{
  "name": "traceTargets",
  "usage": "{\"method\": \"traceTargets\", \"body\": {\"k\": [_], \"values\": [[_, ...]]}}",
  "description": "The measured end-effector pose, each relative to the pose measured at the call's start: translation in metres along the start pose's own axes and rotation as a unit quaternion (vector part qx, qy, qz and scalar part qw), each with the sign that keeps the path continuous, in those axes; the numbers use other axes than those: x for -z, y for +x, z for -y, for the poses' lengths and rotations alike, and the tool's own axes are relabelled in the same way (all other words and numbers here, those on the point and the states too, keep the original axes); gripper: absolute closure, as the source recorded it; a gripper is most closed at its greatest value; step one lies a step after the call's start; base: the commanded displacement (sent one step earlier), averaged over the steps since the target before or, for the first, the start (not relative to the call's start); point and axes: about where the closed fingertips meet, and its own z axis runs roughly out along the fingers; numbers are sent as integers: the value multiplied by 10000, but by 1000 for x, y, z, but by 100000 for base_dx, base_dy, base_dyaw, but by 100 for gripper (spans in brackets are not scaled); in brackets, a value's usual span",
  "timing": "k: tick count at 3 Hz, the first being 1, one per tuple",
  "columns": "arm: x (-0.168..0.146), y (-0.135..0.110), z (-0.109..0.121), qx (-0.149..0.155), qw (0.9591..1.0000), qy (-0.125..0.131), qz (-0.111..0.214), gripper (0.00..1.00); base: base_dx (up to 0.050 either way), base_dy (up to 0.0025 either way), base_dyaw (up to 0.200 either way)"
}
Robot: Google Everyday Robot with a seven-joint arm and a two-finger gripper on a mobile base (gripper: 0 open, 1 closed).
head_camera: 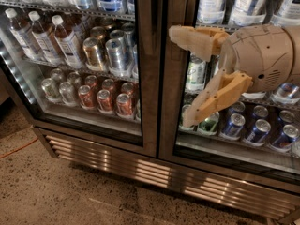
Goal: Open right fridge door
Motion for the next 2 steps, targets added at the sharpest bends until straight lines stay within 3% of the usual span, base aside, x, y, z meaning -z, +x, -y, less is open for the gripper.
{"method": "traceTargets", "body": {"k": [1,2], "values": [[0,0,0,0,10000,0,0,0,4038,-233,-11636],[0,0,0,0,10000,0,0,0,3680,257,13446]]}}
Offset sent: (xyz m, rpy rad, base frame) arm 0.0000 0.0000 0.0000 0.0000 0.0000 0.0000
